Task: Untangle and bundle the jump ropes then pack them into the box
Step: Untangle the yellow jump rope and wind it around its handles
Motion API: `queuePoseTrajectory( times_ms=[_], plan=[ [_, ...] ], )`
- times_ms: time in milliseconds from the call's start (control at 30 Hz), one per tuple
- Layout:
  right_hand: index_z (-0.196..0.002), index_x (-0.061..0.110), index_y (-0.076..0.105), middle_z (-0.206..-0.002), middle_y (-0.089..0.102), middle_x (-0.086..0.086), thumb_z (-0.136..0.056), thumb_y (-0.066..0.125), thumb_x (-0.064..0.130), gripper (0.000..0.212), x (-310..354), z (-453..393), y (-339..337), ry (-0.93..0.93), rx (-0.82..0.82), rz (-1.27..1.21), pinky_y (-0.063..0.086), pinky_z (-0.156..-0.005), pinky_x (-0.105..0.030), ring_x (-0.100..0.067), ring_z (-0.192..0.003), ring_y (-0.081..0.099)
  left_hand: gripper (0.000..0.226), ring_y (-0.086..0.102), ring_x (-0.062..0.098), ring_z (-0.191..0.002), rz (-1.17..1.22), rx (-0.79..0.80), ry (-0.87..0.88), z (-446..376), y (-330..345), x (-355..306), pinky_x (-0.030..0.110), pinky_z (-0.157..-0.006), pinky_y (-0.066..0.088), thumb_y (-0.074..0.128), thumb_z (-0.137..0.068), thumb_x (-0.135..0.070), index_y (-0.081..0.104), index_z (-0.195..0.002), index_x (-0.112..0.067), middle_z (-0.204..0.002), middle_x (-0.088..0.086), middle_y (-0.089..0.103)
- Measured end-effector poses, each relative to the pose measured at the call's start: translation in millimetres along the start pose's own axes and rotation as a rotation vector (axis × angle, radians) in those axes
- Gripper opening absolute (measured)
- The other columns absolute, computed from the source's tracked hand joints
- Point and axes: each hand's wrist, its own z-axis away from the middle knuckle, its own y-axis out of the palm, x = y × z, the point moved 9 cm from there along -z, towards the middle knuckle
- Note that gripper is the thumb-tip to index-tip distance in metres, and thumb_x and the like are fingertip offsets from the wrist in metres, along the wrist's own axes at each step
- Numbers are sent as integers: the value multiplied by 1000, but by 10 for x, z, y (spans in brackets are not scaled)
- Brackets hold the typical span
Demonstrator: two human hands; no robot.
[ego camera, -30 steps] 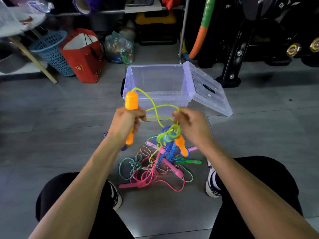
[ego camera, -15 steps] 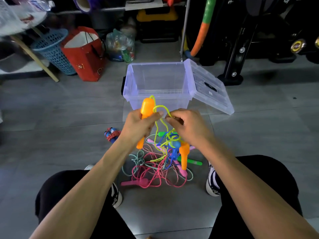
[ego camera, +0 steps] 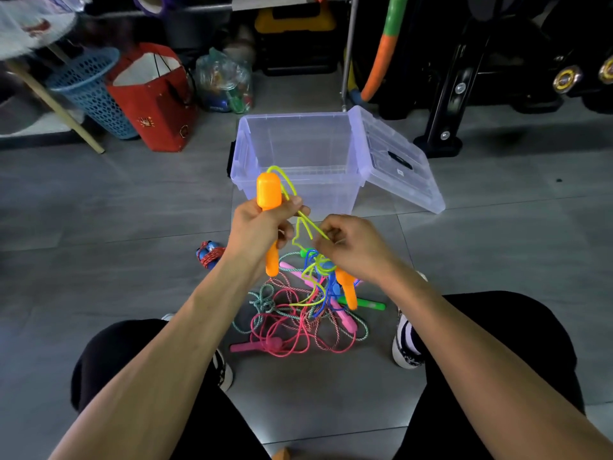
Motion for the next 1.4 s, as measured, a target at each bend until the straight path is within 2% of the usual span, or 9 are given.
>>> queuePoseTrajectory(
  times_ms=[267, 433, 533, 667, 833, 933, 1033, 1233, 1400],
  plan=[
    [-92, 23, 56, -85, 65, 4, -85, 57, 24, 6, -506, 141, 188, 354, 255, 124, 47, -62, -28, -17, -78, 62, 14, 54, 13, -54, 114, -71, -15, -13, -96, 48, 19, -41, 33, 63, -92, -12, 59, -79, -12, -76, 5, 70],
    [-100, 9, 64, -98, 67, -12, -94, 49, 43, 38, -609, 205, 140, 369, 303, 404, 46, -76, -33, -29, -94, 61, 12, 51, 12, -53, 104, -127, -53, -71, -230, 139, 20, -41, 33, 65, -92, -13, 60, -81, -13, -78, 5, 69],
    [-85, 11, 66, -83, 70, -9, -85, 64, 49, 38, -651, 201, 61, 372, 221, 221, 51, -70, -34, -23, -76, 65, 10, 50, 11, -50, 56, -129, -124, -94, -258, 256, 20, -41, 33, 66, -91, -15, 60, -84, -12, -79, 5, 69],
    [-85, 9, 63, -67, 63, -4, -86, 70, 9, 7, -626, 253, 18, 390, 229, -215, 47, -50, -24, -12, -48, 57, 8, 51, 11, -51, 54, -128, -146, -103, -264, 284, 21, -43, 34, 66, -91, -16, 60, -86, -13, -80, 3, 70],
    [-91, 14, 71, -80, 68, -6, -83, 60, -1, 20, -470, 262, -230, 275, 108, -228, 54, -66, -36, -11, -69, 60, 10, 54, 10, -49, -27, -181, -135, -153, -387, 270, 19, -42, 35, 69, -90, -20, 61, -85, -16, -83, 2, 73],
    [-98, 13, 70, -84, 66, -1, -80, 70, -1, 23, -382, 310, -284, 222, 112, -410, 50, -64, -19, -5, -70, 60, 13, 54, 9, -46, -167, -145, -174, -164, -340, 365, 19, -40, 36, 70, -88, -21, 61, -83, -14, -86, 3, 74],
    [-92, 25, 69, -88, 67, 0, -74, 81, 13, 25, -442, 325, -262, 206, 164, -258, 49, -73, -28, -11, -76, 60, 13, 52, 9, -43, -182, -77, -225, -128, -217, 460, 19, -39, 36, 69, -90, -20, 59, -85, -13, -85, 3, 74],
    [-88, 19, 67, -91, 66, 0, -77, 64, 12, 13, -477, 307, -536, 110, -105, 427, 50, -72, -34, -24, -87, 60, 14, 46, 10, -39, -189, -48, -217, -110, -134, 401, 19, -38, 34, 67, -90, -18, 56, -86, -10, -73, 2, 74],
    [-85, 19, 67, -79, 65, -1, -74, 71, 17, 12, -606, 326, -554, 239, -79, 255, 49, -64, -31, -21, -76, 59, 16, 47, 11, -42, -180, -21, -217, -73, -78, 414, 19, -38, 34, 68, -90, -20, 57, -85, -11, -80, 6, 74]
  ],
)
